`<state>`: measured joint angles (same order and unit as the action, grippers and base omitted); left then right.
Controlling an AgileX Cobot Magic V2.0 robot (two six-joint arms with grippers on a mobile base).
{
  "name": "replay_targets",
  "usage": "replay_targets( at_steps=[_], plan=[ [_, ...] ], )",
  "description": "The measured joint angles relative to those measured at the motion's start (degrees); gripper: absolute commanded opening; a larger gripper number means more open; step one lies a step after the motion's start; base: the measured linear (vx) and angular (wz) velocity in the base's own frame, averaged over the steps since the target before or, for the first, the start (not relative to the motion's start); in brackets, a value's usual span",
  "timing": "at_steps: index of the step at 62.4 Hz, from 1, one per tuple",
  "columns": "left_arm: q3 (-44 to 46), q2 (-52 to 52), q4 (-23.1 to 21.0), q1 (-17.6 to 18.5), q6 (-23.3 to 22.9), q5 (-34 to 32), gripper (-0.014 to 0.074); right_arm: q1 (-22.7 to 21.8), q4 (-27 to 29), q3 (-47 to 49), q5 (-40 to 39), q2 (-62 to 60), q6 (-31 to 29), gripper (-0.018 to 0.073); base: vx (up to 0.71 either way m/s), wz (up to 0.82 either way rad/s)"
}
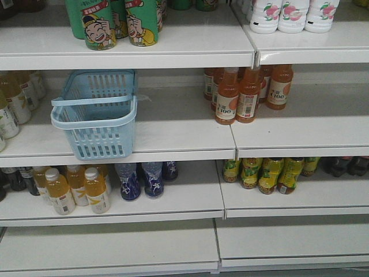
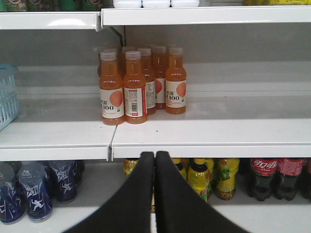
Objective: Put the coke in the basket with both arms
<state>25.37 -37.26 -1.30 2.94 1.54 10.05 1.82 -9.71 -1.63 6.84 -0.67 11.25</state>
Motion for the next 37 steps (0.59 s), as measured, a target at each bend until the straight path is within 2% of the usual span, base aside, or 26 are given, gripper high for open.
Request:
replay_targets(
  at_steps=[19, 37],
  plan=[
    [0.0, 0.0, 0.0, 0.0, 0.0, 0.2, -0.0001, 0.0, 0.0, 0.0, 0.0, 0.0, 0.0, -0.0010, 0.00, 0.00],
    [0.0, 0.0, 0.0, 0.0, 0.0, 0.2, 0.0045, 0.0, 0.0, 0.0, 0.0, 0.0, 0.0, -0.0010, 0.00, 0.00]
  ],
)
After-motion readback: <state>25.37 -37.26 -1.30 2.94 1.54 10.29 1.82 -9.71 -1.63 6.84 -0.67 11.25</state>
